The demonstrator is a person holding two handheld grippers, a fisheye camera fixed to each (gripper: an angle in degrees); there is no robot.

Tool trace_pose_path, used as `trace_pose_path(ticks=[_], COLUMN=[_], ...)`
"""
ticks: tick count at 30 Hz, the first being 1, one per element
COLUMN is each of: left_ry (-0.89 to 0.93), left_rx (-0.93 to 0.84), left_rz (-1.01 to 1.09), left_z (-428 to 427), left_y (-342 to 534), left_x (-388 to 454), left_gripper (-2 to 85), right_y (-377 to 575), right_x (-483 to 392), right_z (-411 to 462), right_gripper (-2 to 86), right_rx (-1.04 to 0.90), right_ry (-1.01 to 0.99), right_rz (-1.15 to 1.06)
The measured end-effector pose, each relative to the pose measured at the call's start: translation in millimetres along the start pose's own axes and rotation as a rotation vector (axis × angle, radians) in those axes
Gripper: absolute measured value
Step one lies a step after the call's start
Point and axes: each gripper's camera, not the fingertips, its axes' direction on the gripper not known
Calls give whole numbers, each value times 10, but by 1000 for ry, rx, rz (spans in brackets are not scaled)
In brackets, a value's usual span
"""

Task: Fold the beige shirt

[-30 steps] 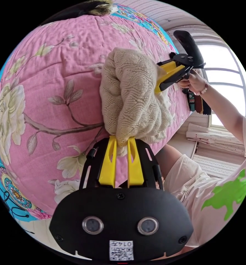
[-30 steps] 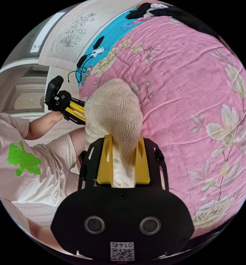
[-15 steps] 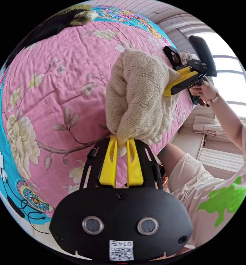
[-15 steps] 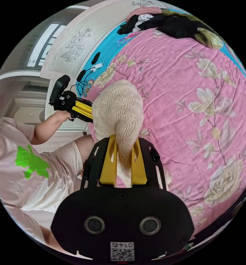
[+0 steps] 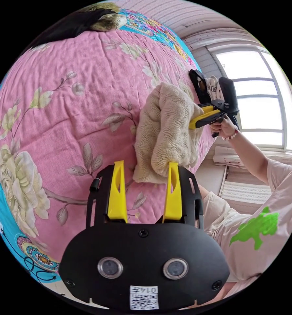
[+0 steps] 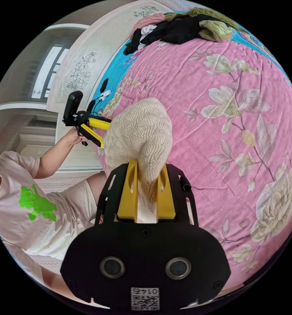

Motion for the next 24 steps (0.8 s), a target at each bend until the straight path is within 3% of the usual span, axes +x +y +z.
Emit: trace_pose_path(ticks=[8,15,24], left_ry=[205,68,-15], left_rx=[-33,-64,-148], left_rz=[11,100,430], left_z=[400,347,541], left_y=[-408,-738,-1817], left_x=[97,803,2724], left_gripper=[77,61,60], right_y=[609,1275,3284], right_x=[-364,-788,-1304], right_z=[-396,-921,-2258], right_gripper=[80,73,72], right_rx=[-13,28,425], right_ry=[-11,-10,76], right_rz=[14,52,247])
